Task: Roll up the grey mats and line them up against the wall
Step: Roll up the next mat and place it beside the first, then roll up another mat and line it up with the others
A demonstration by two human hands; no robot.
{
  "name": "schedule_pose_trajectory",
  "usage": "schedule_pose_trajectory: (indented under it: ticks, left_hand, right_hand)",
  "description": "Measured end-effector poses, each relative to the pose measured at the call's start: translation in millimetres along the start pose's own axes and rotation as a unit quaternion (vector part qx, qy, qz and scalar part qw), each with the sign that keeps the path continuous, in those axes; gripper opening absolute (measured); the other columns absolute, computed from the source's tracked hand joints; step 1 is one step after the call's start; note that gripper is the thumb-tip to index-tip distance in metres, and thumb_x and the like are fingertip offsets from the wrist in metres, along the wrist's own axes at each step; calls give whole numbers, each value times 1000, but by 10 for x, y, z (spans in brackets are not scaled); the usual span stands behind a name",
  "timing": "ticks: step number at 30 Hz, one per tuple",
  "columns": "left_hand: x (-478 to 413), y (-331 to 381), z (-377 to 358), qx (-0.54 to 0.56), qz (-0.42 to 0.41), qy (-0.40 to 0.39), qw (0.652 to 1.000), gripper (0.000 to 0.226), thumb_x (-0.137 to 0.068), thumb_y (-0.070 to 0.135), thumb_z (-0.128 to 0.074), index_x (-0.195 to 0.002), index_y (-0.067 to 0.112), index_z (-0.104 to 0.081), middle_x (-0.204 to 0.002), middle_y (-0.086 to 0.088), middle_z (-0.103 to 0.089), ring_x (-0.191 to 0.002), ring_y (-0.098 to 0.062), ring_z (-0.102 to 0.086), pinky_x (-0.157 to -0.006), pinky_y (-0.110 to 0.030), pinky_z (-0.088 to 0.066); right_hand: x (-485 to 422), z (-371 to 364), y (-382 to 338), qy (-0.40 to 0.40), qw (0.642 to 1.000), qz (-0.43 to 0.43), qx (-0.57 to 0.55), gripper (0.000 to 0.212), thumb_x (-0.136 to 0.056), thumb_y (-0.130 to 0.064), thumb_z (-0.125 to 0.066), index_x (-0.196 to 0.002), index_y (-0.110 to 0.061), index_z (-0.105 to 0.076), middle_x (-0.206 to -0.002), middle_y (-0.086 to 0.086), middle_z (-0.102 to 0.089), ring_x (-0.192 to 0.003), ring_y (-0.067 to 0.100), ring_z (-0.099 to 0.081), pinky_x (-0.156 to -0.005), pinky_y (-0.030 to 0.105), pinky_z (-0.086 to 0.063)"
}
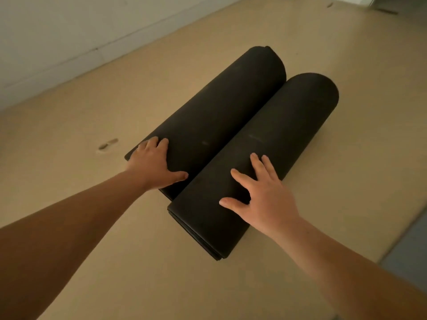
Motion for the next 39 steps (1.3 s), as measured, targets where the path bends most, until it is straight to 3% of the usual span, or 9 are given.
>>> schedule_pose_trajectory:
  ticks: [5, 11, 15, 20, 28, 30, 35, 39]
  left_hand:
    - [194, 432, 152, 27, -65, 8, 997, 88, -89, 65, -67, -160, 26, -32, -167, -5, -27, -153, -31, -28, -120, -50, -32]
    - [622, 1436, 247, 83, -213, 20, 973, 59, -97, 52, -63, -149, 30, -48, -146, 8, -50, -132, -12, -51, -107, -34, -45]
    - [1045, 2366, 90, 119, -313, -7, 942, 52, -99, 47, -63, -147, 31, -52, -137, 12, -55, -119, -5, -56, -99, -27, -51]
    - [1676, 3589, -422, 98, -418, -38, 902, 60, -98, 49, -64, -152, 30, -46, -142, 10, -53, -125, -12, -56, -102, -34, -50]
    - [3160, 5185, -1280, 40, -584, -107, 804, 72, -96, 46, -64, -158, 27, -34, -153, 4, -43, -137, -21, -47, -107, -39, -46]
    - [3558, 5353, -1587, -7, -618, -136, 774, 73, -95, 47, -64, -158, 26, -34, -154, 3, -40, -138, -22, -45, -107, -42, -46]
    - [4329, 5296, -2426, -166, -672, -203, 692, 83, -85, 53, -75, -153, 24, -38, -156, -3, -35, -136, -27, -41, -103, -42, -47]
    - [4606, 5119, -2824, -286, -697, -117, 648, 99, -71, 73, -74, -144, 18, -37, -153, -15, -31, -133, -36, -36, -102, -46, -39]
  right_hand:
    - [145, 64, 84, -15, 999, -10, -26, 79, -91, -80, -41, -159, -49, -17, -174, -3, -3, -160, 26, -6, -116, 48, -40]
    - [370, 357, 603, -8, 996, -65, -59, 60, -99, -65, -48, -152, -38, -42, -155, -6, -44, -138, 17, -49, -101, 38, -52]
    - [873, 489, 1382, 1, 981, -162, -104, 48, -100, -57, -51, -144, -37, -54, -138, -10, -61, -124, 16, -60, -101, 38, -50]
    - [2035, 514, 2496, 18, 946, -277, -169, 37, -97, -55, -58, -127, -34, -65, -101, -14, -68, -99, 12, -64, -95, 34, -50]
    - [4314, 390, 3576, 120, 876, -408, -227, 25, -95, -44, -67, -111, -26, -75, -86, -13, -70, -82, 10, -68, -78, 27, -49]
    - [4755, 253, 3684, 138, 863, -420, -245, 22, -95, -39, -69, -107, -22, -77, -84, -8, -73, -80, 11, -70, -79, 28, -51]
    - [5654, -327, 3830, 164, 817, -461, -304, 14, -95, -28, -70, -102, -18, -78, -84, 3, -77, -81, 22, -74, -89, 45, -59]
    - [5977, -804, 3741, 120, 815, -474, -311, 15, -96, -32, -69, -103, -22, -77, -84, -3, -75, -79, 16, -72, -88, 40, -58]
Point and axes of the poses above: each hand's wrist, its own x-axis away from the middle knuckle, its own z-axis out of the back of the hand, y = z × x, the point moved 8 cm from there along -x, towards the middle knuckle
